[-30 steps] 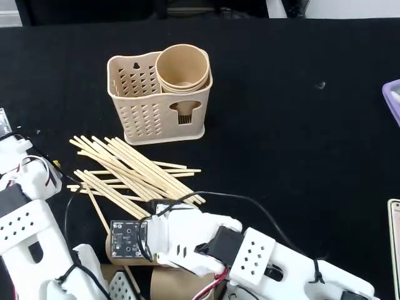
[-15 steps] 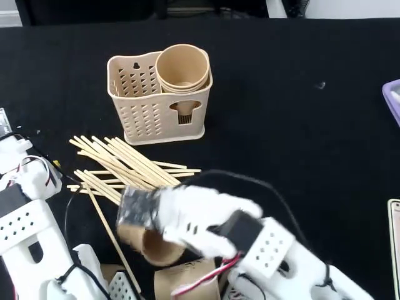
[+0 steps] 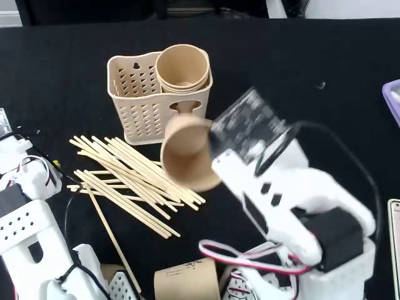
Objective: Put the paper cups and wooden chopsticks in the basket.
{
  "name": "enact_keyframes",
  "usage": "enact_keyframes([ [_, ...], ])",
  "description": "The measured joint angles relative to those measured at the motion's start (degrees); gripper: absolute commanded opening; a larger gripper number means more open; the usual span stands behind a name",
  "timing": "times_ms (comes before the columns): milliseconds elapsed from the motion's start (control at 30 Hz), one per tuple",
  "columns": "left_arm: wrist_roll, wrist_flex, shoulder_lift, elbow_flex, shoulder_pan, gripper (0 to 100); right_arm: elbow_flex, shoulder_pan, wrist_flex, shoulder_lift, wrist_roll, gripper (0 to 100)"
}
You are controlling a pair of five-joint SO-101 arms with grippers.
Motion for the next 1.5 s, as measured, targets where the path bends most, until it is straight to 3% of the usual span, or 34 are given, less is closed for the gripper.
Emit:
enact_keyframes([
  [500,0.0,0.0,0.0,1.0,0.0,21,-49.5,2.3,1.7,44.7,-5.5,1.0],
  [667,0.0,0.0,0.0,1.0,0.0,21,-59.7,5.2,4.1,57.8,-5.7,1.0],
  [1067,0.0,0.0,0.0,1.0,0.0,21,-65.3,8.7,9.3,70.6,-5.7,2.7],
  [1300,0.0,0.0,0.0,1.0,0.0,21,-65.3,8.6,10.5,70.6,-5.7,27.4],
  [1500,0.0,0.0,0.0,1.0,0.0,21,-65.3,8.5,12.6,68.3,-5.7,21.5],
])
